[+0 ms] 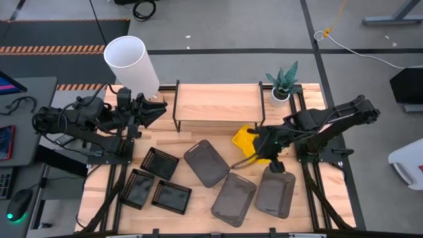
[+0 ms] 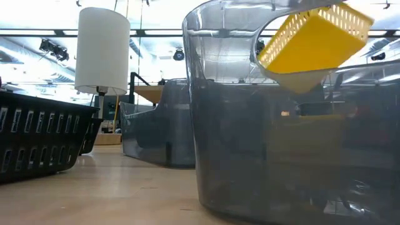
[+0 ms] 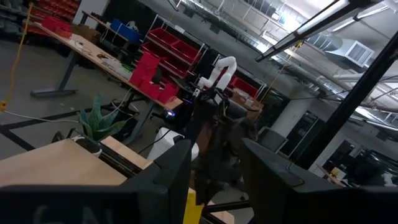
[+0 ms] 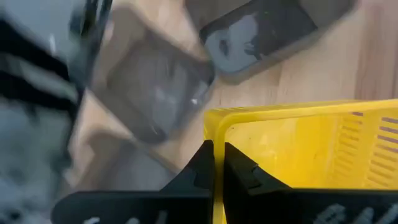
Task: Stack baskets on shelf by color
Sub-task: Stack the right yellow bin on top of the left yellow bin
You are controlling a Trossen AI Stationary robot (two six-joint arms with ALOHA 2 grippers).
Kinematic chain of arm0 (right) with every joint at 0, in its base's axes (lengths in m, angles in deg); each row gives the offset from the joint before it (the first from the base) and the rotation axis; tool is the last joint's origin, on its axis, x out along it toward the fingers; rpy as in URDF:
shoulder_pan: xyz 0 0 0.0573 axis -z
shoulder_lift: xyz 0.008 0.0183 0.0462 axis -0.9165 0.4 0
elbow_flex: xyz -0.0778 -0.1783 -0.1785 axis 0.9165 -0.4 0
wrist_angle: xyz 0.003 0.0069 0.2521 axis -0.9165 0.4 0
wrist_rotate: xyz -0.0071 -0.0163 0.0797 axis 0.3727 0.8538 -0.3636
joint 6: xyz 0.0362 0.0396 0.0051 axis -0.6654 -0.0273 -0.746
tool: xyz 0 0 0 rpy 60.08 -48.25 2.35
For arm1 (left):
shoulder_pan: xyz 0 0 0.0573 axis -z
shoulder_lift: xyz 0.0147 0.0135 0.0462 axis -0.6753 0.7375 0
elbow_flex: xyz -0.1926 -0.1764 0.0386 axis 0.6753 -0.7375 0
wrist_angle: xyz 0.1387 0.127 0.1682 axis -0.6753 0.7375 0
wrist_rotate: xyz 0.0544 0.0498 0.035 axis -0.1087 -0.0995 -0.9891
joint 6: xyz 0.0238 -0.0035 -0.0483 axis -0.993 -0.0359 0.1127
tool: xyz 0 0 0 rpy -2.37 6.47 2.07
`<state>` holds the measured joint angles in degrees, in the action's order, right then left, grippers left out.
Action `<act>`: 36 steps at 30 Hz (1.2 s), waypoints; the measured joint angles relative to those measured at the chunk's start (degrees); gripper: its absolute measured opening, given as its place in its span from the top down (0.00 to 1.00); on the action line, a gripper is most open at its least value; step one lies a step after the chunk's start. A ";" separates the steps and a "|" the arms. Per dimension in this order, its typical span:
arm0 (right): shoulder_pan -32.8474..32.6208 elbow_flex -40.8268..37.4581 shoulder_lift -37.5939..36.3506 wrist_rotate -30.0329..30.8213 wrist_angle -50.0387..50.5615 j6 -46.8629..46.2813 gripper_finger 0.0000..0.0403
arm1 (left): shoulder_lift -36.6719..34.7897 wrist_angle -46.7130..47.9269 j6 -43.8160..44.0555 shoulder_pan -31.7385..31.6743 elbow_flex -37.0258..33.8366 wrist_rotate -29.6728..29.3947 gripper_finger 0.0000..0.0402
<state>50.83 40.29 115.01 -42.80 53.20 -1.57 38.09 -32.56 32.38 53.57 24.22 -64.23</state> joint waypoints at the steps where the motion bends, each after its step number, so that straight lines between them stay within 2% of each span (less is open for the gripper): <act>1: 0.12 0.00 0.55 -0.14 0.41 4.99 0.97 | 0.00 0.02 -0.01 0.00 0.00 0.01 0.65; 6: 1.71 -0.02 3.60 -0.07 3.46 24.57 0.97 | 0.00 0.11 -0.01 0.00 0.00 -0.01 0.65; 15: 7.46 -0.04 9.16 0.49 11.25 41.19 0.97 | 0.00 0.35 0.00 0.00 0.00 -0.01 0.65; 19: 9.70 -0.04 11.00 1.75 12.11 44.38 0.97 | 0.00 0.49 0.03 0.00 0.00 -0.01 0.65; 29: 12.12 -3.70 12.18 -0.67 11.36 48.76 0.97 | 0.00 0.86 0.10 0.00 0.00 -0.01 0.65; 36: 11.64 -7.85 12.40 -0.53 5.50 45.37 0.93 | 0.00 1.23 0.09 0.00 0.00 -0.01 0.65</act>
<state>62.47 32.44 127.41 -43.33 58.70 43.80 38.09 -31.32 32.46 53.57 24.22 -64.24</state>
